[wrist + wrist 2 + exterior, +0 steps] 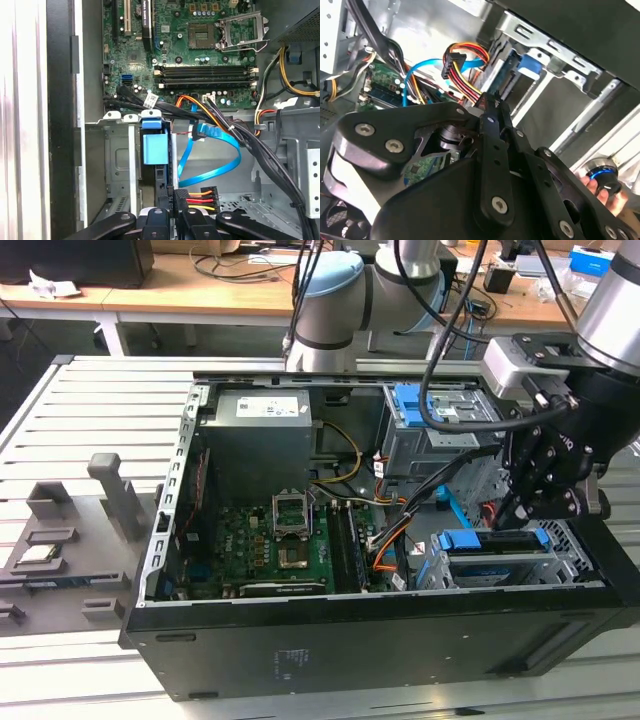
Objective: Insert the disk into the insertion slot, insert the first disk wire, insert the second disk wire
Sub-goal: 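Insert the first disk wire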
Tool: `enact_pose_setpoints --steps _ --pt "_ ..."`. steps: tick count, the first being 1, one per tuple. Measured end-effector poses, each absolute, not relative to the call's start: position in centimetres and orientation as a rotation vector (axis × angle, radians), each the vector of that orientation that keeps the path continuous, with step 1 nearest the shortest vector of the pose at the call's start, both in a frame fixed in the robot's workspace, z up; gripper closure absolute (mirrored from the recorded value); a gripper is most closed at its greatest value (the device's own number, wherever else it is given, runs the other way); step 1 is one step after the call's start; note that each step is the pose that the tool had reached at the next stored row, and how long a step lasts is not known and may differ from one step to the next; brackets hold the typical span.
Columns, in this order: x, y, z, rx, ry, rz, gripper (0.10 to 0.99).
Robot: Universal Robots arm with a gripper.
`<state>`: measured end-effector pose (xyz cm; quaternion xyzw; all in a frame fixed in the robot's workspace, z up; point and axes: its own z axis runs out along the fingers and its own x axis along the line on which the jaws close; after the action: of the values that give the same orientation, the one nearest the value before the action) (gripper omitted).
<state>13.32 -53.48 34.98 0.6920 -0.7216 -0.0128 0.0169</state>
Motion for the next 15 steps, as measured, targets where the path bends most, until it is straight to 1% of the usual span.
enact_pose_setpoints --steps 5,15 --pt "14.6 -53.6 34.9 2.150 -2.242 -0.042 0.922" --pt "14.8 -53.6 34.5 2.150 -2.242 -0.042 0.922"
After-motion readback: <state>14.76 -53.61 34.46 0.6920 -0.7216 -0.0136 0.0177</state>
